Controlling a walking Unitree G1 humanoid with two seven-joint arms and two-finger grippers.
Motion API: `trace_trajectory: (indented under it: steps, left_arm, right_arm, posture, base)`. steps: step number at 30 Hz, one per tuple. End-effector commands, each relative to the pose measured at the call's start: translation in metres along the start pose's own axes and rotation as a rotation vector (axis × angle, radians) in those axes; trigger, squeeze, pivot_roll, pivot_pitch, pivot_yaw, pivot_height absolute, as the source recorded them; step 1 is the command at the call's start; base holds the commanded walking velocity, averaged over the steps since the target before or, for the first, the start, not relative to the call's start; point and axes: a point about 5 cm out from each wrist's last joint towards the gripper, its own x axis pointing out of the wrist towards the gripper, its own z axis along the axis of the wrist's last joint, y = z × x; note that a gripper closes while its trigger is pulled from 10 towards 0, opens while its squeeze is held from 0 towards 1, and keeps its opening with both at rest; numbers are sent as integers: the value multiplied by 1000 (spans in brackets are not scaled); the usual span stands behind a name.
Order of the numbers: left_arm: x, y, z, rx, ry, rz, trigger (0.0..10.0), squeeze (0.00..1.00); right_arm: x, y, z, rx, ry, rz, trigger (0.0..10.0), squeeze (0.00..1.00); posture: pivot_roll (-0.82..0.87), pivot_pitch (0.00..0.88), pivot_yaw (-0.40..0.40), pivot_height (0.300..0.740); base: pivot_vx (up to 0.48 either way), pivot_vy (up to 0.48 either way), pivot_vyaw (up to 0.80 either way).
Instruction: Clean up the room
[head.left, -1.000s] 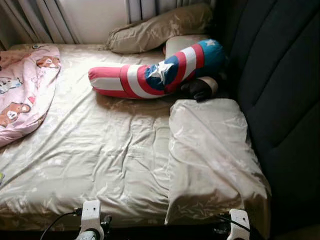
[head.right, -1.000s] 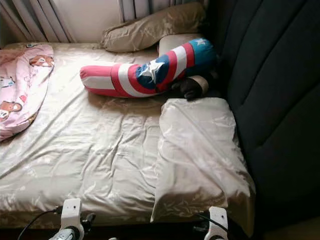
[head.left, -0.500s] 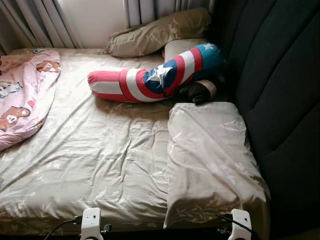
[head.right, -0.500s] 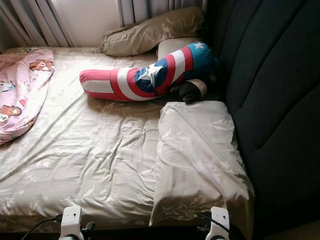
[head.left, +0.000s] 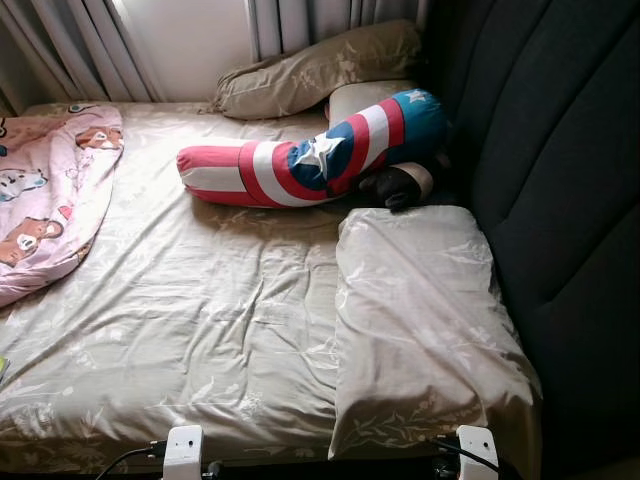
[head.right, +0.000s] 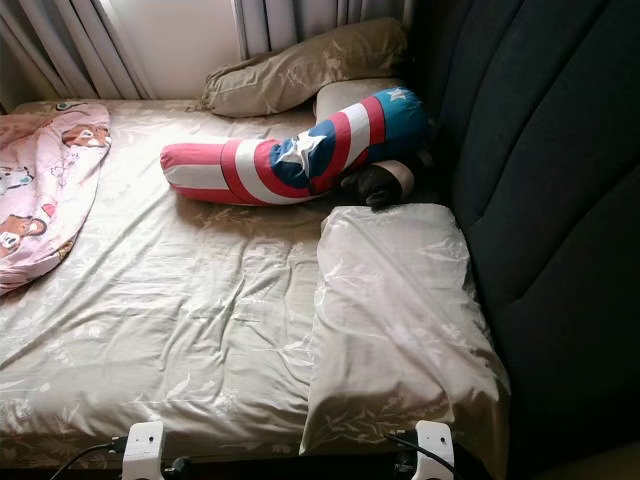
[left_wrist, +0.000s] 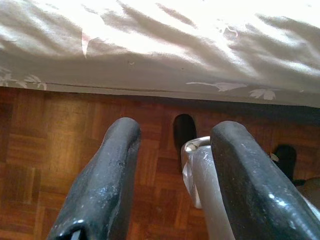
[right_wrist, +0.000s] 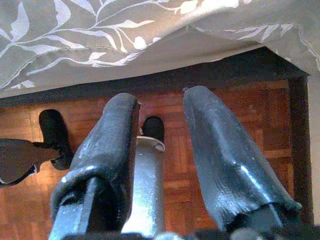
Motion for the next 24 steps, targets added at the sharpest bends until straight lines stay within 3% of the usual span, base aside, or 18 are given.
trace_trajectory:
  steps: [1, 15, 24]
  left_arm:
    - [-3, 8, -11, 1, 46, 15, 10000, 0]
    - [-3, 11, -11, 9, 51, 16, 10000, 0]
    - [-7, 21, -18, 5, 66, 21, 10000, 0]
  right_arm:
    - [-1, 1, -5, 5, 16, 3, 10000, 0]
    - [0, 7, -8, 7, 31, 16, 10000, 0]
    - [0, 8, -9, -13, 40, 23, 10000, 0]
  posture:
    - [35, 98, -10, 740]
    - [39, 118, -3, 740]
    - [49, 125, -8, 740]
  base:
    - [0, 281, 0]
    - [0, 282, 0]
    - [0, 282, 0]
